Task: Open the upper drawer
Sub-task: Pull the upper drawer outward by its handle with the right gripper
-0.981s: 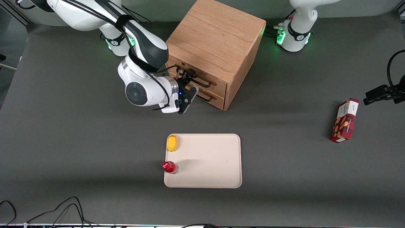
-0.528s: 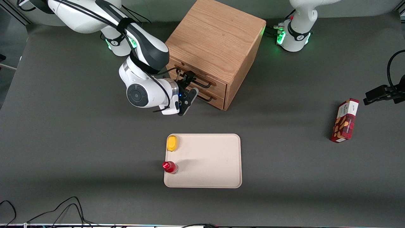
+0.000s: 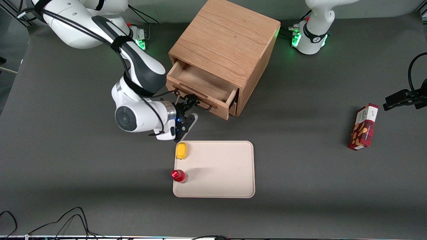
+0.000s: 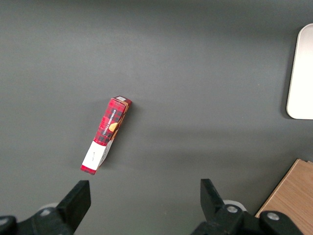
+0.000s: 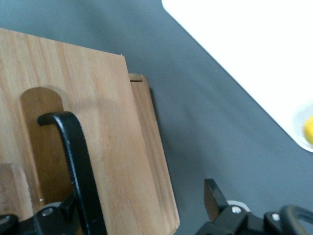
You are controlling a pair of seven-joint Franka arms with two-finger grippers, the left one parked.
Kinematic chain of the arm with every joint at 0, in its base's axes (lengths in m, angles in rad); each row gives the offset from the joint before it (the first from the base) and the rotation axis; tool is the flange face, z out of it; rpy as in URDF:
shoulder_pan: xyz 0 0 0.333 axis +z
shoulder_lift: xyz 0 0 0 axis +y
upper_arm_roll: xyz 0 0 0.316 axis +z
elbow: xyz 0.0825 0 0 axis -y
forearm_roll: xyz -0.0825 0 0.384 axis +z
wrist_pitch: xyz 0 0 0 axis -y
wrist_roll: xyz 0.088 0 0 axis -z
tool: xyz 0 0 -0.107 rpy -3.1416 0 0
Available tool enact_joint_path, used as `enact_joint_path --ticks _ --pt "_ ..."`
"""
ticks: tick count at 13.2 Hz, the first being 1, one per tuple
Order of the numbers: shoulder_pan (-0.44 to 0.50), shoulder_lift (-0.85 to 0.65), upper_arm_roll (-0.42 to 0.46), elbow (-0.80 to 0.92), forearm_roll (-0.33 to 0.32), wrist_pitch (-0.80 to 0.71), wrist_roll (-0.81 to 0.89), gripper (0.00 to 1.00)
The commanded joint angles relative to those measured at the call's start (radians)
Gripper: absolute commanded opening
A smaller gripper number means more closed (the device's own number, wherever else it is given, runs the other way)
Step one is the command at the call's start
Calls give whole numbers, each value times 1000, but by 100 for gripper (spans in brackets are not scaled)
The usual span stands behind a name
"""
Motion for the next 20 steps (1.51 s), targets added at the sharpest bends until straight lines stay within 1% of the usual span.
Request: enact_joint_path --ticks 1,2,4,7,13,16,20 --pt "10 63 -23 117 -27 -70 14 100" --pt "12 71 -38 137 -27 -85 14 100" --pt "10 83 -44 152 -55 -94 8 100" --pt "10 115 -66 227 -58 -150 -1 100" --pt "10 146 -113 287 -60 -171 -58 100" --pt "10 181 -116 359 -61 -220 -70 100" --pt "13 229 -112 444 -57 -219 -116 100"
